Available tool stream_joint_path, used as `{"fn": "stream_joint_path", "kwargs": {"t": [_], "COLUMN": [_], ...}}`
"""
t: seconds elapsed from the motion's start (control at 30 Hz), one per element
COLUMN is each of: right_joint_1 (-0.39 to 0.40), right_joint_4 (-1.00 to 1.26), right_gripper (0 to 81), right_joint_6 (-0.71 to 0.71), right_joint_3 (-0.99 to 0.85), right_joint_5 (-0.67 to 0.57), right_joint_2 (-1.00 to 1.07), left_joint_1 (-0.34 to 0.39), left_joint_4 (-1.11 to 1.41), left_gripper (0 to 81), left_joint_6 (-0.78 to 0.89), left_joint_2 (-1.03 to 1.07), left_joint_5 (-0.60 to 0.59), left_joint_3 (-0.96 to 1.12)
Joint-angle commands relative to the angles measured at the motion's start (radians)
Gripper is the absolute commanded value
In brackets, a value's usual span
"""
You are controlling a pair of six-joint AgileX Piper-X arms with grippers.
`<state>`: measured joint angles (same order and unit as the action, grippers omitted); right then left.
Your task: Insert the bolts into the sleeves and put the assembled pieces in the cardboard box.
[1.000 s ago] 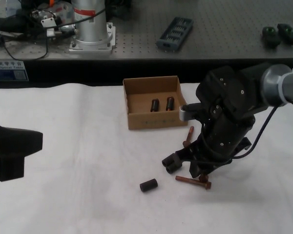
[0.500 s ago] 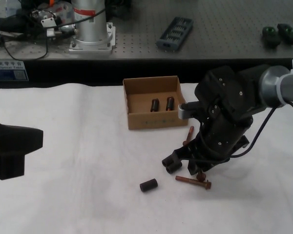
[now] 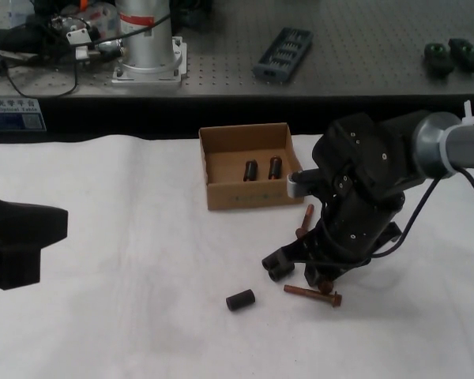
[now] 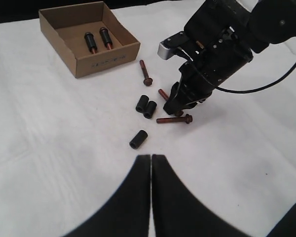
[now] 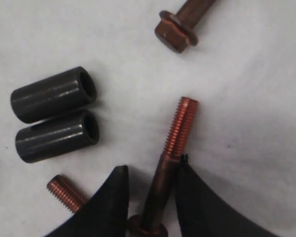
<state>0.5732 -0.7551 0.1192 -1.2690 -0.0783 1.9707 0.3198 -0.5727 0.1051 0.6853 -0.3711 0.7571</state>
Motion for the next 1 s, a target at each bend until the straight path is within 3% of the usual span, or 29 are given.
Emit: {"fn": "stream_joint_path", "kwargs": {"t": [0.0,0.17,0.33,0.43,0.73,0.97], "right_joint_1": [-0.002,-0.002,-0.002,-0.002,-0.004,-0.004], "right_joint_4": [-0.037,-0.045,-0.059,-0.085,-0.117,-0.213], "right_gripper": [25.6,21.1,0.4,2.9,2.9,2.9], "right_joint_6": [0.001,0.001,0.001,-0.032,-0.323,-0.785], "right_joint_3": [-0.004,-0.004,-0.011,-0.033,-0.065,-0.061], "right_joint_5": [0.025,0.042,0.042,0.042,0.046,0.046], "right_joint_2": [0.022,0.022,0.019,0.006,-0.045,-0.086], "left_joint_1": [-0.006,-0.006,-0.006,-0.006,-0.006,-0.006], "left_joint_4": [0.014,0.02,0.03,0.03,0.03,0.03], "left_gripper": [0.7,0.7,0.7,0.7,0.7,0.7], "left_joint_6": [-0.016,-0.016,-0.016,-0.016,-0.016,-0.069], "left_joint_2": [-0.006,-0.006,-0.006,-0.006,-0.006,-0.006], "left_joint_5": [0.021,0.023,0.023,0.023,0.029,0.028], "left_joint_3": [0.001,0.001,0.001,0.001,0.001,0.001]}}
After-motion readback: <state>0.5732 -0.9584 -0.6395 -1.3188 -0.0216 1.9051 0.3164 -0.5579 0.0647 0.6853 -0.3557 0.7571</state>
